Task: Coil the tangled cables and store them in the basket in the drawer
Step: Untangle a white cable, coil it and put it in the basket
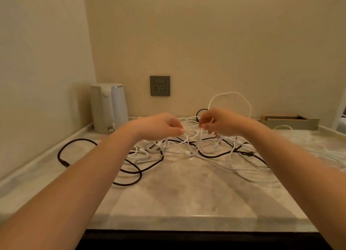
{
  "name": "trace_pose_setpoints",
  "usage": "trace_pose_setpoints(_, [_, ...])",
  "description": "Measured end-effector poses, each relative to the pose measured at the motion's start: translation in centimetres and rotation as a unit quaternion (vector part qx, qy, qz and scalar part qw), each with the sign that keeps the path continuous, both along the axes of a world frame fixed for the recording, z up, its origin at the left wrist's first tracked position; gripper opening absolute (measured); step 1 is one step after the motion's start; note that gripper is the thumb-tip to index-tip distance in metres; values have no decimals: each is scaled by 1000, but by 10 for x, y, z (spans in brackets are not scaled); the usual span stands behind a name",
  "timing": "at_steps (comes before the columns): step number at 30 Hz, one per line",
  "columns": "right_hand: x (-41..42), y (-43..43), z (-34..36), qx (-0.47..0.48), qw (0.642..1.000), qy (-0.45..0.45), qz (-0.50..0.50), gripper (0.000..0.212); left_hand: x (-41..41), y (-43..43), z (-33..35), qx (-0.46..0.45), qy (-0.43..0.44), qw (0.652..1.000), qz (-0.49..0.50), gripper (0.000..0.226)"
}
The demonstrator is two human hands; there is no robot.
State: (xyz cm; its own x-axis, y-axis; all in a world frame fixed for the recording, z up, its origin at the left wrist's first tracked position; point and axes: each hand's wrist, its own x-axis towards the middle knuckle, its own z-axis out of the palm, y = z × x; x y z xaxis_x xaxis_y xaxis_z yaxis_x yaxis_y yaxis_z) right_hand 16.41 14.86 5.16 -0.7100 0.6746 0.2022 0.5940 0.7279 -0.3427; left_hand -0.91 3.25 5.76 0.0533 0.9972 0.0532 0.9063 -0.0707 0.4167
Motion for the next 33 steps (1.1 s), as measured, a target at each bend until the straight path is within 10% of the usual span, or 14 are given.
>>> trace_pose_setpoints(11, [-37,64,-24,-47,999,-22,-4,13,7,75,-32,70,-80,994,18,38])
trace_pose_setpoints(18, [-53,77,-39,-132,991,20,-2,24,6,92,-21,-102,82,991,-5,55])
trace_pose_setpoints(27, [-45,84,-56,15,995,98,-18,21,9,119,-43,-77,-89,993,-26,29])
trace_pose_setpoints(33, [-27,88,-57,118,977,171,-56,19,29,111,-70,93,-27,995,38,38])
